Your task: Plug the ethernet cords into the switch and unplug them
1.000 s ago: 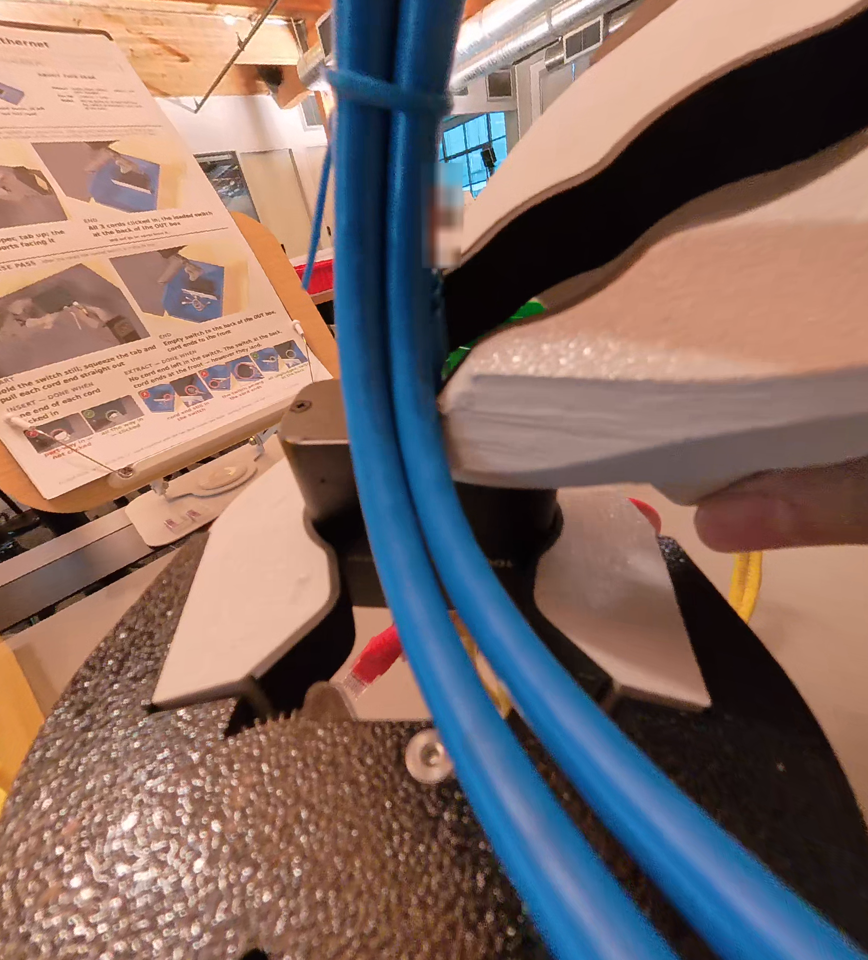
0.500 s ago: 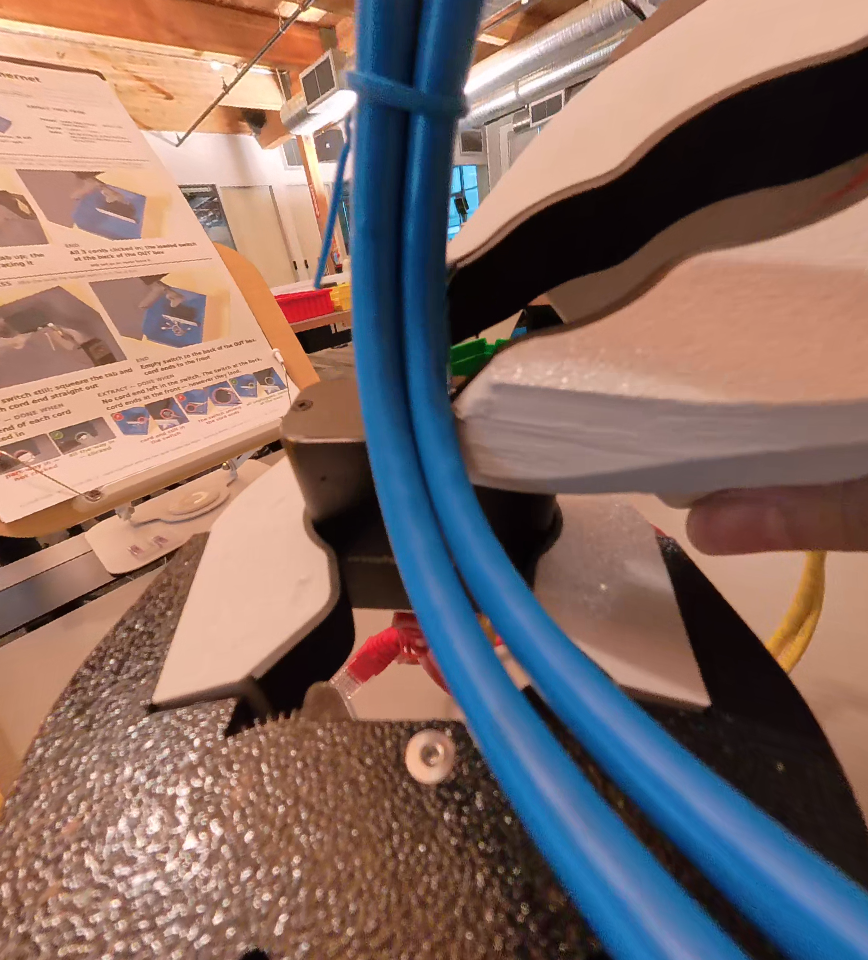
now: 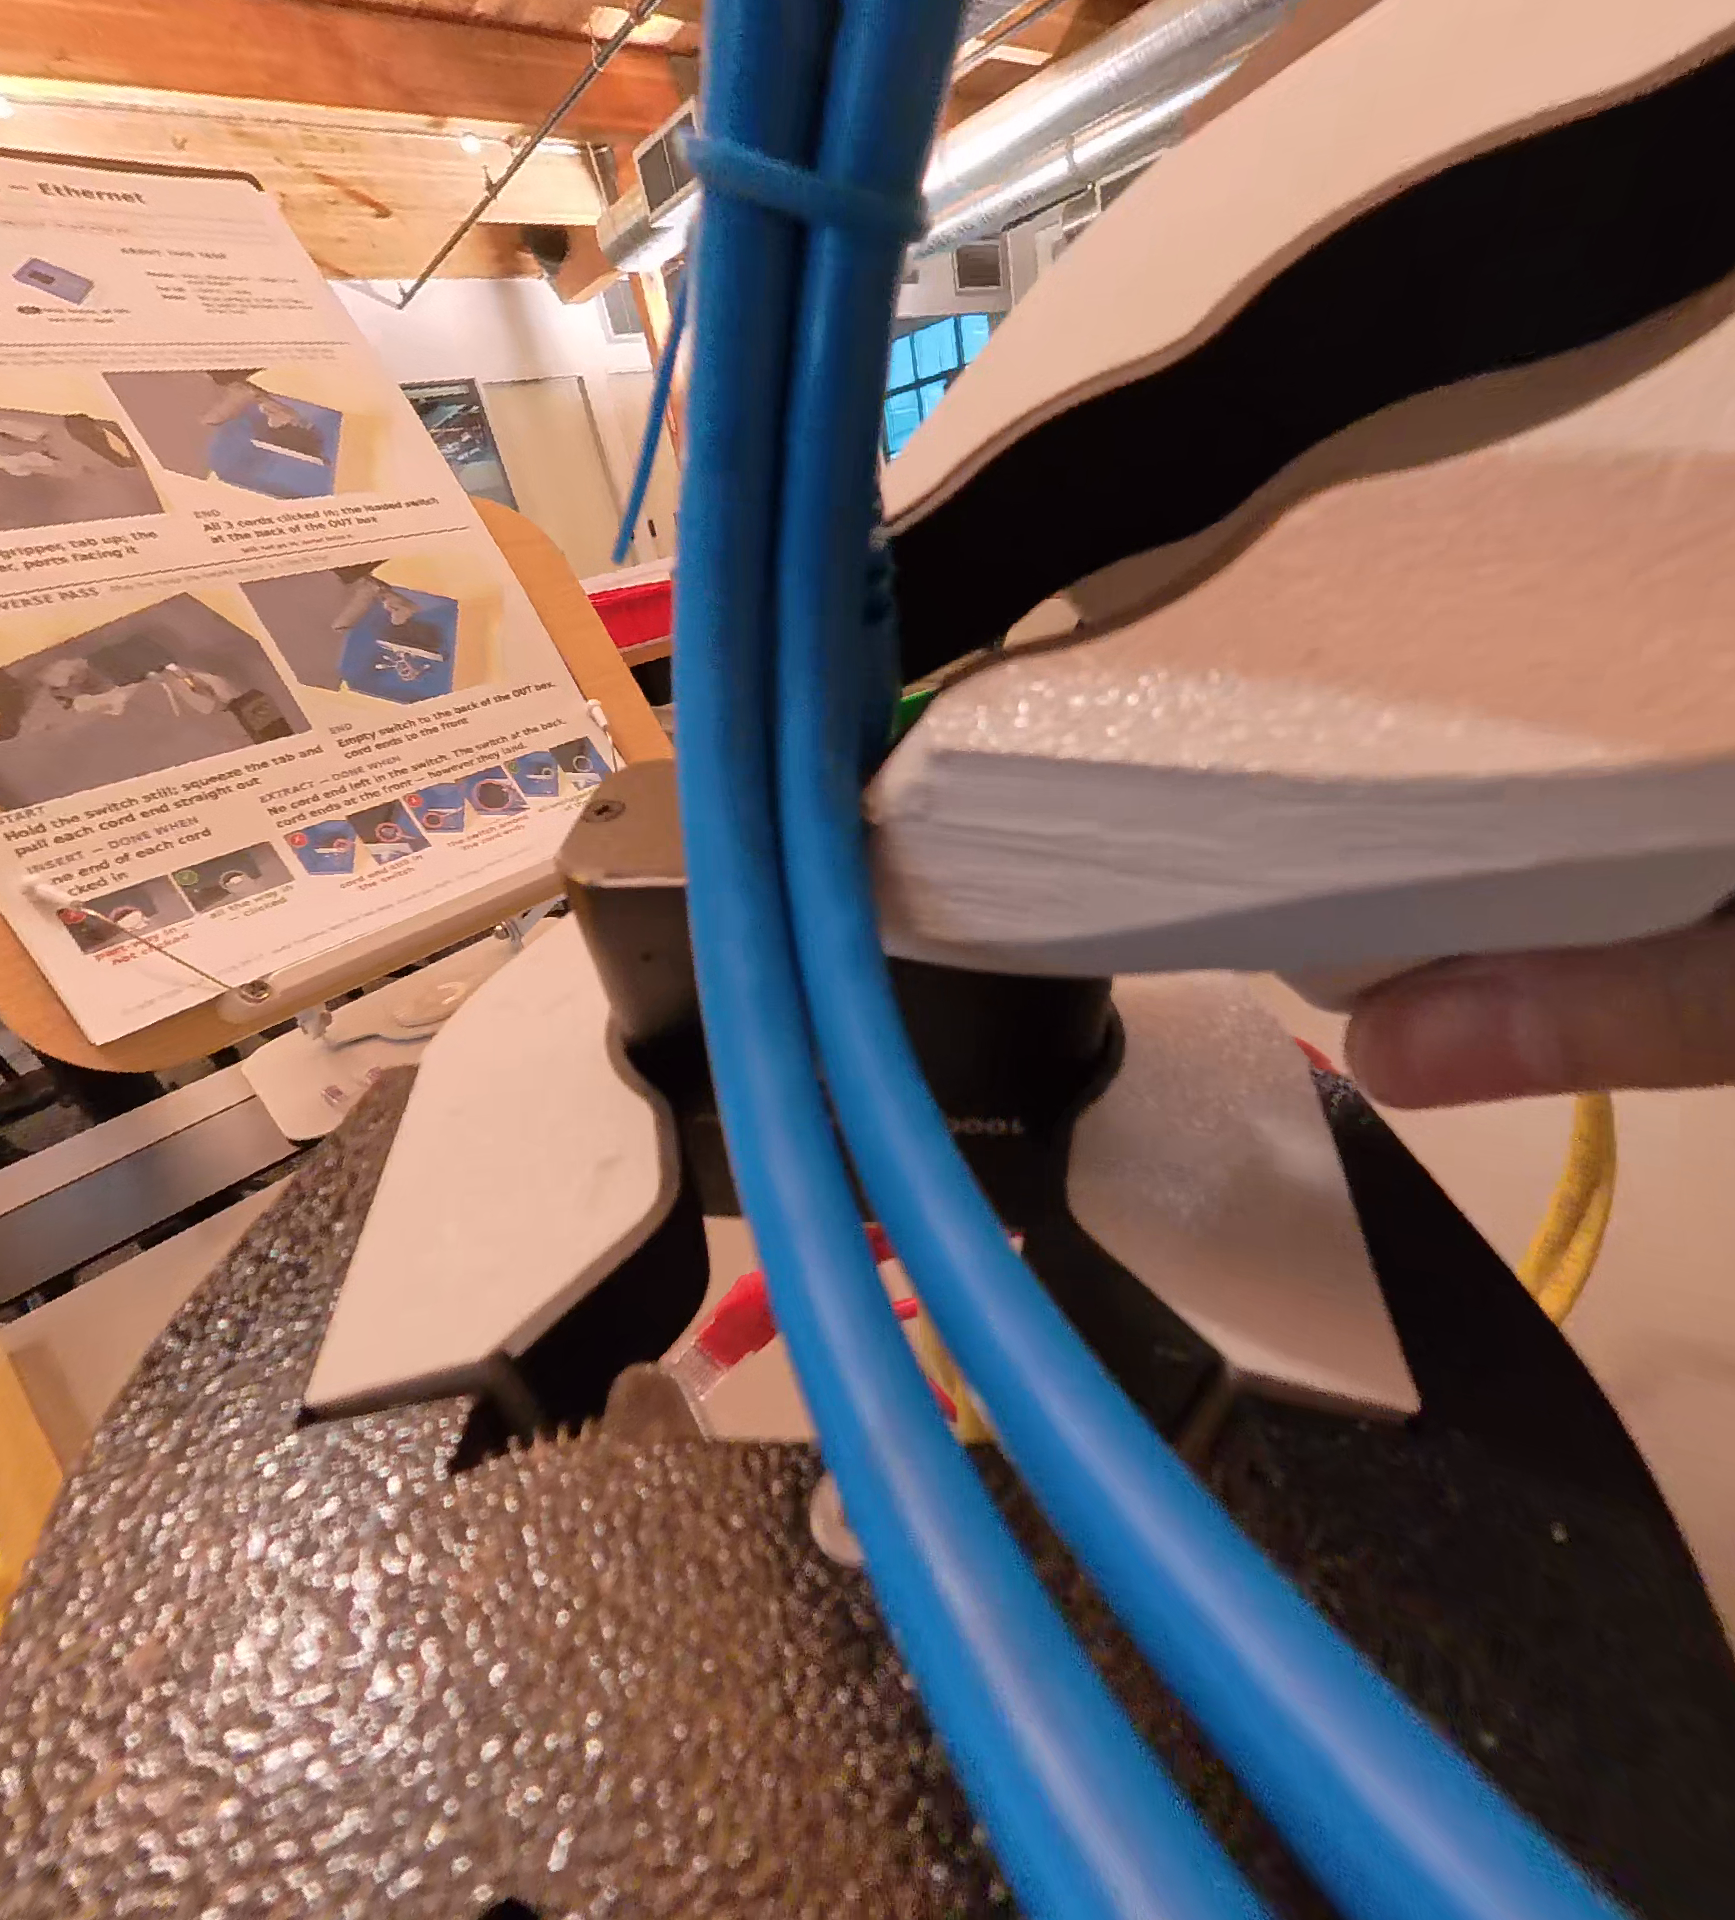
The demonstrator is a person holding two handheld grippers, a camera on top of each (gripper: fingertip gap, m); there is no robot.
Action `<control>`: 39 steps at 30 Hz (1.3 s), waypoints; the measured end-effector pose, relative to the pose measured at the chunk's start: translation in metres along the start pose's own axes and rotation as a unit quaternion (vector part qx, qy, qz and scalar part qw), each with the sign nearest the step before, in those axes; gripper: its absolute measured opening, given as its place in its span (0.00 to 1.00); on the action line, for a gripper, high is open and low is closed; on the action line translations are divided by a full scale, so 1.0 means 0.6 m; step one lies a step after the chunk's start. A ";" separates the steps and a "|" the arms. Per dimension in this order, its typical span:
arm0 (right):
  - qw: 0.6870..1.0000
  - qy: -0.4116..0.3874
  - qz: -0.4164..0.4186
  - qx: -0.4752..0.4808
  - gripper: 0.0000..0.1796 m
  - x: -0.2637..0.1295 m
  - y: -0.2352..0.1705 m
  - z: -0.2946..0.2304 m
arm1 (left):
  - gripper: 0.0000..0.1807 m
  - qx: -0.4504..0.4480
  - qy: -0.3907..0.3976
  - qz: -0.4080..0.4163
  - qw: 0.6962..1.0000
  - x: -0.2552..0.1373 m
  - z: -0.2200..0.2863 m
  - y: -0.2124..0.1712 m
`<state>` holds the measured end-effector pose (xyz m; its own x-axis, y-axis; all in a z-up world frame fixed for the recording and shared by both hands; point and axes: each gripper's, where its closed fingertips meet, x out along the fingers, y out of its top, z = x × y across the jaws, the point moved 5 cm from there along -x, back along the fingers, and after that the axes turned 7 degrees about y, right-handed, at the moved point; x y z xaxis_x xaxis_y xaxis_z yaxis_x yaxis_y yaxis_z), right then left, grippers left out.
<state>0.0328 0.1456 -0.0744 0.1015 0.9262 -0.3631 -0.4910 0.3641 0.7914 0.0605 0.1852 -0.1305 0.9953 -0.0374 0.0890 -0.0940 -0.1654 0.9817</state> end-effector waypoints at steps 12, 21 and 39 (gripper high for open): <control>0.999 0.030 0.032 0.027 0.08 0.007 -0.005 0.001 | 0.42 0.011 0.019 -0.018 1.000 0.000 -0.007 -0.005; 0.997 0.049 0.049 0.045 0.08 0.014 -0.019 0.018 | 0.42 0.001 0.024 -0.069 0.997 0.005 -0.007 -0.015; 0.982 0.048 -0.089 -0.160 0.09 0.028 -0.010 0.022 | 0.42 -0.056 -0.027 -0.085 0.994 0.009 -0.008 -0.027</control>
<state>0.0488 0.1603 -0.0787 0.1356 0.8316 -0.5386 -0.7205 0.4559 0.5226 0.0678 0.1921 -0.1450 0.9936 -0.0723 -0.0865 0.0820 -0.0624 0.9947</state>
